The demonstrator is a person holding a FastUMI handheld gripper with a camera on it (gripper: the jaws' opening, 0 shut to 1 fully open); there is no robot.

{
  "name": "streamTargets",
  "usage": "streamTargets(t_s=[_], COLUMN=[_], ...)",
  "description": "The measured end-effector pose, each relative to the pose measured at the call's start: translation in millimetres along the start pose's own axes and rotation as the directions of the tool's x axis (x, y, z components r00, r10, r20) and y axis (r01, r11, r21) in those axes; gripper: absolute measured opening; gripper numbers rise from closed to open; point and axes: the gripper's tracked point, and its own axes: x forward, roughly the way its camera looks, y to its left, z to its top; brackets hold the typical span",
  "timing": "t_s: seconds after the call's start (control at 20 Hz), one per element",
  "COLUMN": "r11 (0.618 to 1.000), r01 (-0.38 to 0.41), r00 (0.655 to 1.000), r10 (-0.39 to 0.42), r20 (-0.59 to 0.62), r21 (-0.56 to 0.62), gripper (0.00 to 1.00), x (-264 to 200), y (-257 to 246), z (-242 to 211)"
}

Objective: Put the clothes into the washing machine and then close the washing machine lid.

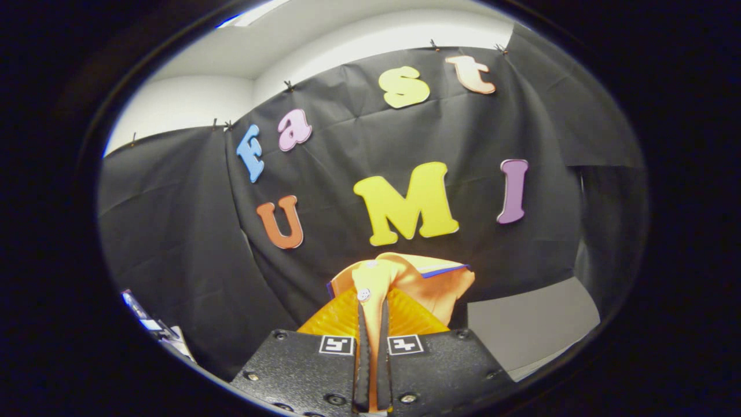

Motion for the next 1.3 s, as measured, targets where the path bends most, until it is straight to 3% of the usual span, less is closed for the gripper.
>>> streamTargets(t_s=[0.25, 0.45, 0.75, 1.3], r11=[0.998, 0.995, 0.987, 0.969], r01=[-0.056, -0.055, 0.004, 0.174], r00=[0.992, 0.971, 0.912, 0.775], r10=[0.060, 0.074, 0.063, -0.023], r20=[-0.109, -0.229, -0.404, -0.631], r21=[0.042, 0.088, 0.163, 0.178], gripper=[0.08, 0.08, 0.08, 0.08], x=[72, 131, 207, 265], y=[25, 23, -2, -55], z=[-42, -94, -177, -306])
